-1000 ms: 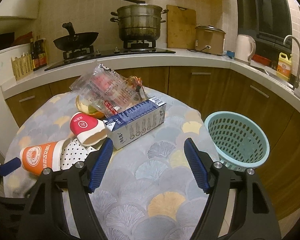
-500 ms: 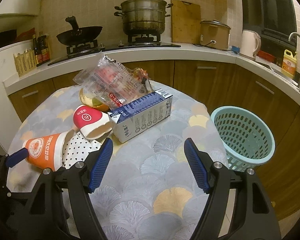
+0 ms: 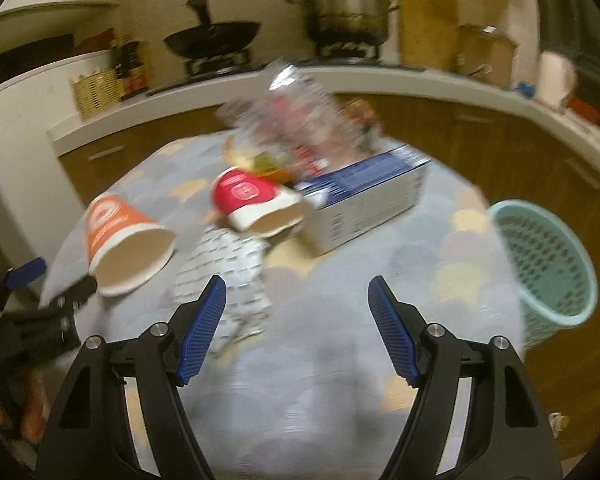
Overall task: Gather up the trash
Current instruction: 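Grasp the orange paper cup with the left gripper while the right gripper grasps the white heart-print napkin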
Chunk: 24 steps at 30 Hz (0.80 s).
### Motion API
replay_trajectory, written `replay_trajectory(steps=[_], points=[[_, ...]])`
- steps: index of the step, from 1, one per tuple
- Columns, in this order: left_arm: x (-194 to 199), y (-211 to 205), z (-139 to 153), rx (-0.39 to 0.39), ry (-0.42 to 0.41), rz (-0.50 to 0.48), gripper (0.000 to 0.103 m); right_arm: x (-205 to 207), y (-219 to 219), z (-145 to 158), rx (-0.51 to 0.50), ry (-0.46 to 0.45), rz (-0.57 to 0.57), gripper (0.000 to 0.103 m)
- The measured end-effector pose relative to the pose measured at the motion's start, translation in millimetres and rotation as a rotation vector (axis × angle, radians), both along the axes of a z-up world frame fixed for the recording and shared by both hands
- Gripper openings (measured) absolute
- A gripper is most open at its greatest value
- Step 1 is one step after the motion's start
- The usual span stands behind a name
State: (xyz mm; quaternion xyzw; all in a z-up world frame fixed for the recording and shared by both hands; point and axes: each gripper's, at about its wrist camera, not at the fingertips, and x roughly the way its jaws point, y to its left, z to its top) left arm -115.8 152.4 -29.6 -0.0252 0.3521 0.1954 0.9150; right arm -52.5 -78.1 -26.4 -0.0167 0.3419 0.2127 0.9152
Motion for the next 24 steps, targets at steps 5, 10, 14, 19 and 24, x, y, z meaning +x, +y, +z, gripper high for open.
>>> replay_trajectory(steps=[5, 10, 14, 19, 24], points=[[-8, 55, 3, -0.057, -0.013, 0.091, 0.089, 8, 15, -9, -0.002, 0.049, 0.054, 0.070], [-14, 67, 15, -0.247, -0.095, -0.052, 0.090, 14, 19, -14, -0.016, 0.067, 0.069, 0.070], [4, 56, 21, -0.314, -0.116, -0.085, 0.091, 19, 19, -12, -0.019, 0.066, 0.077, 0.070], [42, 59, 9, -0.308, -0.050, -0.030, 0.086, 23, 20, -9, -0.023, 0.053, 0.086, 0.070], [56, 62, -4, -0.444, -0.043, -0.061, 0.087, 33, 25, -19, -0.008, 0.108, 0.114, 0.070]])
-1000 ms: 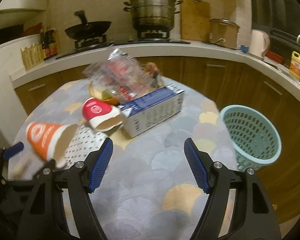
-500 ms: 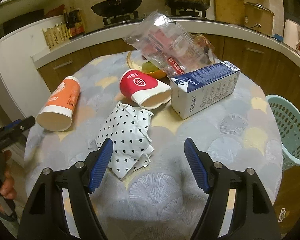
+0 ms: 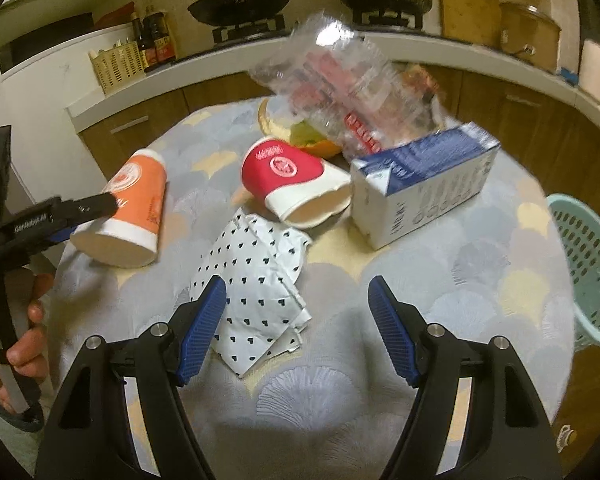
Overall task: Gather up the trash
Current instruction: 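Grasp the orange paper cup with the left gripper while the right gripper grasps the white heart-print napkin, then carry the orange cup and napkin over the light-blue basket and open both grippers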
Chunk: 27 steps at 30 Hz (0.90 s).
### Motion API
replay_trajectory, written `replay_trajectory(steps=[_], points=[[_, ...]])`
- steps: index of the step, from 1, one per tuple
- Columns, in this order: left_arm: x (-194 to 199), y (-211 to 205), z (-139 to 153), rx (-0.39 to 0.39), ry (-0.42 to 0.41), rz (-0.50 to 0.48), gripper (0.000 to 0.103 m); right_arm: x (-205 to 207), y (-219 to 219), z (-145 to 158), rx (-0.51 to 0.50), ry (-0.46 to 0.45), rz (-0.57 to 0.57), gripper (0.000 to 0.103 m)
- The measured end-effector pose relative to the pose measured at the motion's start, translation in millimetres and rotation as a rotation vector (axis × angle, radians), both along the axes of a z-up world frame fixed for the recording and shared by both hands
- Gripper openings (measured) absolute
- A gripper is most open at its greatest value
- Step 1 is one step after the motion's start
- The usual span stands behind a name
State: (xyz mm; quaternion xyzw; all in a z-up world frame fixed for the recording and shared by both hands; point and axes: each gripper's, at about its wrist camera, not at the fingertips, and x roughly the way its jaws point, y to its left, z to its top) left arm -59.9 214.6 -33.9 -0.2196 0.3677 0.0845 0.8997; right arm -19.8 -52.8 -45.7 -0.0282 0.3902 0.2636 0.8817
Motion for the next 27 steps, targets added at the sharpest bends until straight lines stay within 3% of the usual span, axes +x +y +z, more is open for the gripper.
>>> replay_trajectory(steps=[4, 7, 9, 15, 22, 24, 26, 27], points=[[12, -10, -7, -0.029, 0.015, -0.025, 0.079, 8, 4, -8, 0.009, 0.043, 0.012, 0.070], [20, -18, -9, -0.035, 0.011, -0.057, 0.062, 16, 6, -12, 0.014, 0.083, 0.023, 0.073], [25, -25, -9, -0.011, 0.008, -0.056, 0.061, 23, 8, -16, 0.012, 0.117, 0.019, 0.076], [18, -30, -5, 0.029, -0.023, -0.049, 0.055, 20, 20, -17, -0.012, 0.104, 0.045, 0.082], [-7, -40, 14, 0.047, -0.099, -0.089, 0.055, 29, 4, -17, 0.101, 0.168, 0.052, 0.082], [-11, -45, 19, 0.046, -0.118, -0.109, 0.055, 26, 11, -17, 0.077, 0.157, 0.063, 0.074], [-14, -48, 23, 0.039, -0.136, -0.123, 0.055, 21, 19, -16, 0.069, 0.160, 0.101, 0.038], [-17, -51, 27, 0.044, -0.144, -0.128, 0.055, 19, 21, -16, 0.074, 0.165, 0.116, 0.030]])
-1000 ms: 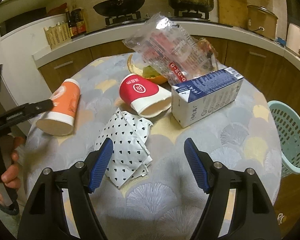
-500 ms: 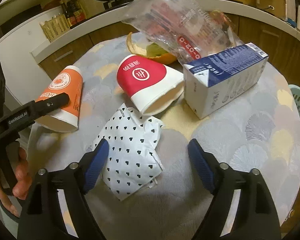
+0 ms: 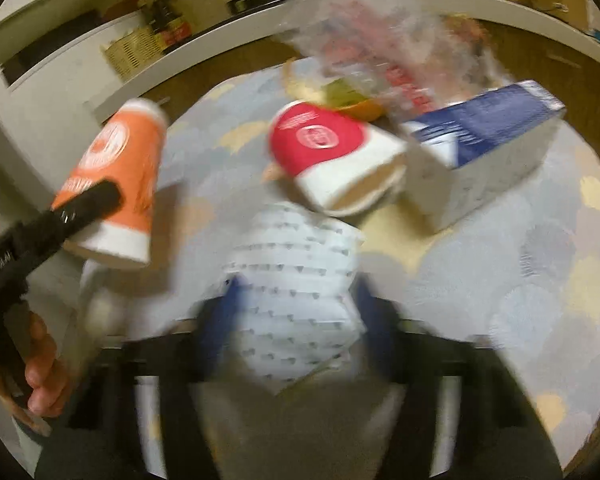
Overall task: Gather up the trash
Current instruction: 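Carry the orange cup and napkin over the light-blue basket and open both grippers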
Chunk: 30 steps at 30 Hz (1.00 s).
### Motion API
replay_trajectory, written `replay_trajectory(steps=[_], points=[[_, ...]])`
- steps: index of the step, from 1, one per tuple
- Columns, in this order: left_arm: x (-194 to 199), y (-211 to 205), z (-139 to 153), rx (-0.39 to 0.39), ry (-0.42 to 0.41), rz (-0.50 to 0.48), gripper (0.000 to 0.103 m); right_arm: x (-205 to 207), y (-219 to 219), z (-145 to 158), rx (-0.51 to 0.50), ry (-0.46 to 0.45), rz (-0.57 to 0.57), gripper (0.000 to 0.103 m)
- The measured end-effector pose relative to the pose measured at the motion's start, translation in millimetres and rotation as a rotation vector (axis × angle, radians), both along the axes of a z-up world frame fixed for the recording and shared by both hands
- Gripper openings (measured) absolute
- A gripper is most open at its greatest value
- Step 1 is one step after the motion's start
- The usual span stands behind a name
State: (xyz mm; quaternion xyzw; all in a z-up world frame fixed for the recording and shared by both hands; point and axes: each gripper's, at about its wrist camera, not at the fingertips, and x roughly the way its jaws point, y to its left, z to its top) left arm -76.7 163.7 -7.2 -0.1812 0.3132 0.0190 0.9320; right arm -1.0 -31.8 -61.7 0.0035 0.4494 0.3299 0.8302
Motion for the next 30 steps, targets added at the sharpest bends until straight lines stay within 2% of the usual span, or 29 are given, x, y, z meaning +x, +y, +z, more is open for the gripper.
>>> replay_trajectory(steps=[2, 5, 10, 13, 21, 24, 30], points=[[-4, -5, 6, 0.011, -0.016, -0.010, 0.055, -6, 0, 1, 0.040, 0.018, 0.032, 0.016], [-9, -12, 16, 0.025, -0.039, -0.030, 0.055, -21, -5, 11, 0.056, -0.030, 0.043, 0.010], [-9, -30, 34, 0.044, -0.077, -0.074, 0.056, -55, -19, 43, 0.039, -0.184, 0.051, 0.006], [-3, -46, 42, 0.052, -0.093, -0.108, 0.056, -60, -41, 58, 0.043, -0.238, 0.014, 0.006], [41, -120, 50, 0.047, -0.116, -0.289, 0.057, -33, -129, 85, 0.029, -0.337, -0.212, 0.006], [60, -152, 51, 0.030, -0.122, -0.367, 0.057, -21, -164, 86, 0.011, -0.358, -0.301, 0.006], [99, -220, 46, 0.067, -0.095, -0.478, 0.057, 2, -233, 80, -0.025, -0.361, -0.461, 0.006]])
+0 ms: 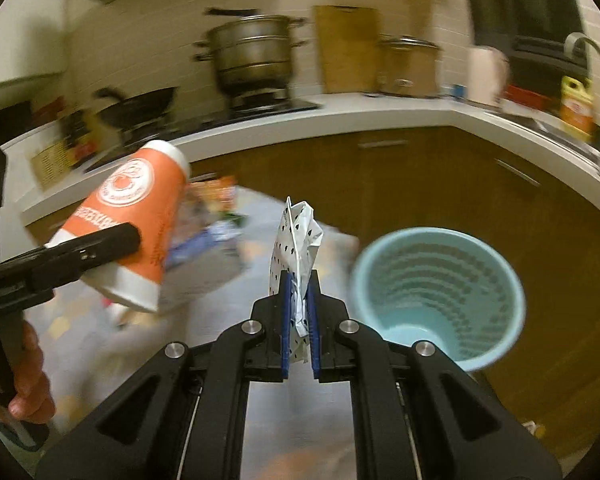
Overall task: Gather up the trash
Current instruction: 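Carry the orange cup and napkin over the light-blue basket and open both grippers, then move back to the table and grasp the red-and-white paper cup with the left gripper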
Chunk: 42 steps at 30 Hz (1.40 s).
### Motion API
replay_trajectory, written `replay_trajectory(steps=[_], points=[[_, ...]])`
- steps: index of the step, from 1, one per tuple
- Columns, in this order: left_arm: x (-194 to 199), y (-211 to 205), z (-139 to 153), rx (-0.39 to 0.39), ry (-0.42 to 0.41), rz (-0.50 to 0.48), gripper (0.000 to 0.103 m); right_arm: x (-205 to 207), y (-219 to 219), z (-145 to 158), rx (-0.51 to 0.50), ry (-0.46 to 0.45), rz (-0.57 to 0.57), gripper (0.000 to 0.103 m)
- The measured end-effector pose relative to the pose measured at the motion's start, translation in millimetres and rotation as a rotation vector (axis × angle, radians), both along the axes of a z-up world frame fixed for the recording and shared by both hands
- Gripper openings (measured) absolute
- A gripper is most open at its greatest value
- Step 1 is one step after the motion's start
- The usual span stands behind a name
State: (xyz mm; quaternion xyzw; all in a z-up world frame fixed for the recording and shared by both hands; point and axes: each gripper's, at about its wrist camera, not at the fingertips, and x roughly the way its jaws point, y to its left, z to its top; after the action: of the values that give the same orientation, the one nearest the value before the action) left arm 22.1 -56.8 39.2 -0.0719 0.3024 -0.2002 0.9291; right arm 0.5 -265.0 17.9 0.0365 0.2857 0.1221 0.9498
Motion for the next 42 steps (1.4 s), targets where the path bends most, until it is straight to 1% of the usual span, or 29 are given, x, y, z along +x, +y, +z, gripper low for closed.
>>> replay_trajectory(steps=[3, 4, 9, 13, 16, 19, 21, 22, 24, 25, 26, 28, 32, 34, 37, 42], points=[[21, -35, -10, 0.021, 0.030, -0.046, 0.057, 13, -34, -14, -0.034, 0.009, -0.102, 0.006], [27, -45, -14, 0.029, 0.043, -0.058, 0.057, 15, -42, -18, -0.037, 0.014, -0.120, 0.006], [65, -102, -40, 0.087, 0.119, -0.123, 0.057, 42, -86, -53, -0.027, 0.095, -0.229, 0.006], [93, -136, -66, 0.104, 0.204, -0.177, 0.057, 62, -112, -79, -0.008, 0.164, -0.293, 0.006], [109, -156, -82, 0.110, 0.252, -0.189, 0.058, 73, -127, -92, 0.016, 0.201, -0.317, 0.006], [125, -169, -98, 0.122, 0.295, -0.188, 0.060, 82, -133, -100, 0.037, 0.239, -0.330, 0.006], [131, -174, -108, 0.118, 0.330, -0.196, 0.059, 85, -134, -104, 0.045, 0.255, -0.325, 0.008], [133, -175, -110, 0.112, 0.345, -0.202, 0.062, 86, -134, -106, 0.044, 0.264, -0.324, 0.010], [135, -175, -116, 0.111, 0.370, -0.201, 0.068, 89, -137, -107, 0.045, 0.271, -0.326, 0.017], [136, -175, -117, 0.109, 0.372, -0.199, 0.071, 90, -139, -107, 0.051, 0.276, -0.329, 0.027], [135, -174, -117, 0.108, 0.369, -0.197, 0.071, 88, -140, -107, 0.061, 0.274, -0.328, 0.036], [135, -174, -117, 0.113, 0.365, -0.193, 0.071, 82, -144, -106, 0.073, 0.260, -0.340, 0.044], [128, -166, -110, 0.101, 0.346, -0.179, 0.071, 77, -148, -101, 0.090, 0.247, -0.340, 0.044], [121, -159, -102, 0.093, 0.319, -0.170, 0.071, 73, -145, -95, 0.088, 0.234, -0.341, 0.044], [106, -145, -87, 0.087, 0.264, -0.150, 0.071, 68, -136, -84, 0.097, 0.210, -0.315, 0.044], [77, -111, -59, 0.085, 0.173, -0.085, 0.071, 61, -104, -63, 0.090, 0.168, -0.245, 0.044]])
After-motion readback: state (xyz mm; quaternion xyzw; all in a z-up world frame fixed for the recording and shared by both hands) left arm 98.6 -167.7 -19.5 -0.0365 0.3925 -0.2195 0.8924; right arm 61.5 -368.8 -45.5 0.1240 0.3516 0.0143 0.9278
